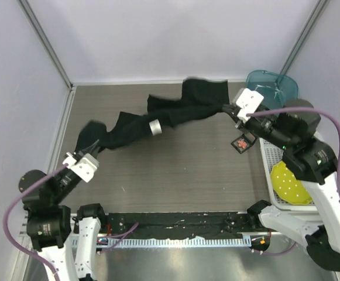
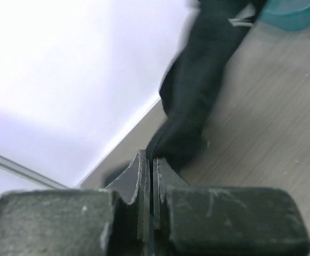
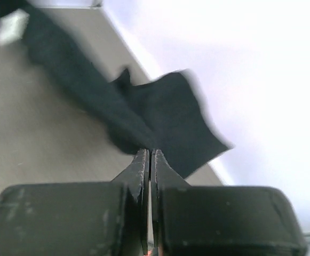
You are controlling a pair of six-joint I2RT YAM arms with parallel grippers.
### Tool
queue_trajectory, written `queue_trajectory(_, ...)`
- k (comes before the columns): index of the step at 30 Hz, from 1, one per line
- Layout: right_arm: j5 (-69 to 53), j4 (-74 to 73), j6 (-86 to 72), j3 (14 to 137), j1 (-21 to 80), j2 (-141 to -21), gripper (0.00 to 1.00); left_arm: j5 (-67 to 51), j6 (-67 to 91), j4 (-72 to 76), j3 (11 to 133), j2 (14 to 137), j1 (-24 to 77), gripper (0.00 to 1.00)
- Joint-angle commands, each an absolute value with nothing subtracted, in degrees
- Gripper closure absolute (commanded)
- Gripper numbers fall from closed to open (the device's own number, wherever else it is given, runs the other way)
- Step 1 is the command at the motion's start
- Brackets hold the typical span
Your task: Pin the brooch onto the clothing
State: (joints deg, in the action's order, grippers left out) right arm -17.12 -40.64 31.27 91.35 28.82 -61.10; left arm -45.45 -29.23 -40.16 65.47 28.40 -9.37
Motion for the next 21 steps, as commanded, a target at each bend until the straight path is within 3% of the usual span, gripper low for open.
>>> queue_trajectory(1,-2.65,-18.74,36.04,77.25,29.09,-65.29,0.99,-31.4,-28.48,-24.19,49.57,35.74,-9.67,1.0)
queue_trajectory(6,-1.85,-14.07,32.0,86.12,29.09,-71.36,0.99,-32.17,-24.89,-30.15,64.49,49.12,-9.76,1.0)
queue_trajectory(14,3.25,-9.93,29.71,94.12,29.09,-72.95,0.99,-24.45,-16.53,-22.68,72.41,50.89,-9.76,1.0)
queue_trajectory(21,1.33,-11.33,30.94,109.49,29.09,-75.76,0.99,-19.6,-12.48,-17.67,83.57,50.97,-9.76,1.0)
